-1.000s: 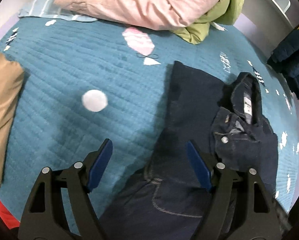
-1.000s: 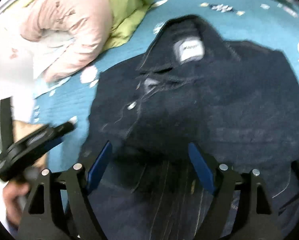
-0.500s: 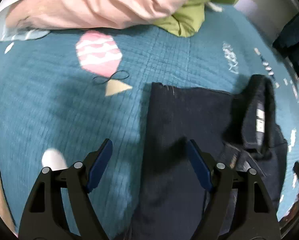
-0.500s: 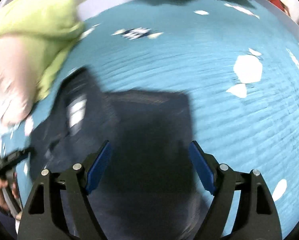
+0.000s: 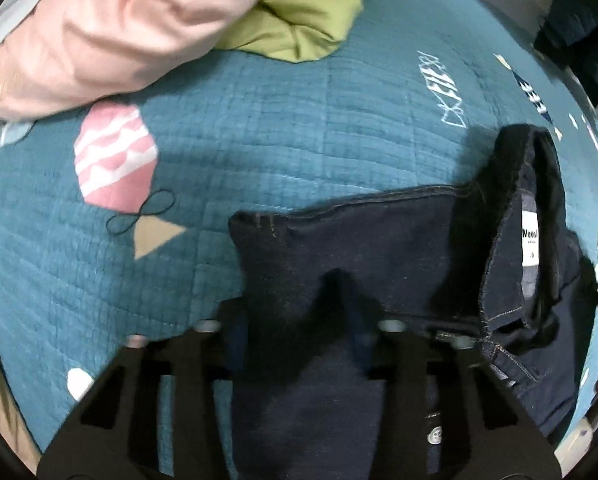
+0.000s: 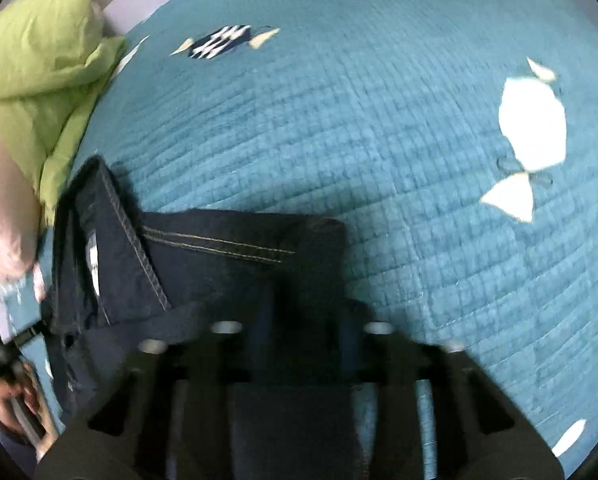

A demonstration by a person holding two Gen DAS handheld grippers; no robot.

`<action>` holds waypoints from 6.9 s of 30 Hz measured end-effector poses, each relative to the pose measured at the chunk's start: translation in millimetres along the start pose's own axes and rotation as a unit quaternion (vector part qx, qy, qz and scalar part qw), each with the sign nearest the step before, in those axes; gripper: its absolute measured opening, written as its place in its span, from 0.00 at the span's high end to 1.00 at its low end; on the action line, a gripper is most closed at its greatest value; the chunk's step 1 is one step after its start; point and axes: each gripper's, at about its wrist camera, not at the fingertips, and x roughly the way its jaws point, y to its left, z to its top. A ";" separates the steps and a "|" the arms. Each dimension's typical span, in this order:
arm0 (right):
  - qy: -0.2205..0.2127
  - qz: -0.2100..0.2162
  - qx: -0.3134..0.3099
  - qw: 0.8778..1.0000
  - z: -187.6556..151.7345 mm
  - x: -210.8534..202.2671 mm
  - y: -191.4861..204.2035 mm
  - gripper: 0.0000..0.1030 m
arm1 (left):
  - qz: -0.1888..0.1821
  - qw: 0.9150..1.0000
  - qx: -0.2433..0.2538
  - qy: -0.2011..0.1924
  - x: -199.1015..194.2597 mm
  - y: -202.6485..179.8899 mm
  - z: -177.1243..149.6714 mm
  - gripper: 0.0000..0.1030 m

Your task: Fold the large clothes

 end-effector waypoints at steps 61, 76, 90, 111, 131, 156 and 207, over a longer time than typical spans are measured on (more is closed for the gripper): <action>0.074 -0.025 -0.075 0.994 -343.6 -160.5 11.4 0.95 | -0.110 0.988 -0.047 -0.093 -203.3 63.6 -371.5 0.29; 0.050 0.017 -0.108 0.993 -337.4 -169.7 88.5 0.95 | -0.124 0.984 -0.109 -0.065 -149.4 81.2 -383.5 0.25; 0.055 0.106 -0.010 0.993 -270.6 -75.5 165.7 0.95 | -0.039 0.989 -0.145 -0.005 -86.3 92.9 -362.8 0.21; 0.113 0.127 0.046 0.984 -357.1 -65.9 115.8 1.00 | -0.079 0.989 -0.127 0.022 -84.3 61.3 -369.9 0.23; -0.026 0.133 -0.174 0.975 -450.3 -130.1 191.2 0.61 | -0.161 0.979 -0.125 -0.021 -139.9 59.0 -393.1 0.76; -0.089 0.171 -0.190 0.963 -445.9 -137.6 217.9 0.90 | -0.261 0.963 -0.061 -0.039 -195.6 -14.0 -369.3 0.67; 0.046 0.104 0.247 0.962 -411.8 -181.1 -169.0 0.39 | -0.162 0.983 0.040 0.070 -58.4 -184.3 -398.8 0.23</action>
